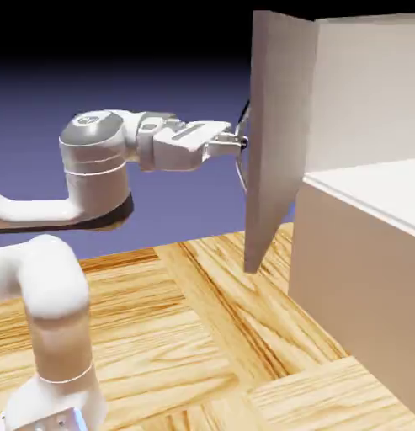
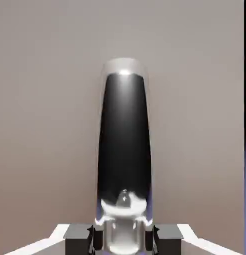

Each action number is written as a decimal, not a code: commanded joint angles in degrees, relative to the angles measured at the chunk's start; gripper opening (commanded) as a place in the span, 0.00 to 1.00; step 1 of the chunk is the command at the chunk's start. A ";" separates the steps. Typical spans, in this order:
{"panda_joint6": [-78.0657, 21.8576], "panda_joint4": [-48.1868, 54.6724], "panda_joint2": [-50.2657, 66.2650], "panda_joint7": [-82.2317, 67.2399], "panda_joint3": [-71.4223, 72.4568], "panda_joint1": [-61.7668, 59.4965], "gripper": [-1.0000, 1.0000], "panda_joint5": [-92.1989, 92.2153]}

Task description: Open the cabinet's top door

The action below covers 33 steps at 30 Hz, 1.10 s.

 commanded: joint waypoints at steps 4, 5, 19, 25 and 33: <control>-5.91 -1.93 -4.00 -2.21 8.32 0.05 0.00 9.04; -7.36 -2.18 -4.74 -2.67 10.40 0.16 0.00 11.22; -29.41 2.61 -5.62 -4.42 39.46 1.81 0.00 37.82; -40.25 10.60 -1.56 -3.86 51.92 -2.20 0.00 47.93; -55.16 26.90 3.73 -4.06 66.07 -14.54 0.00 58.08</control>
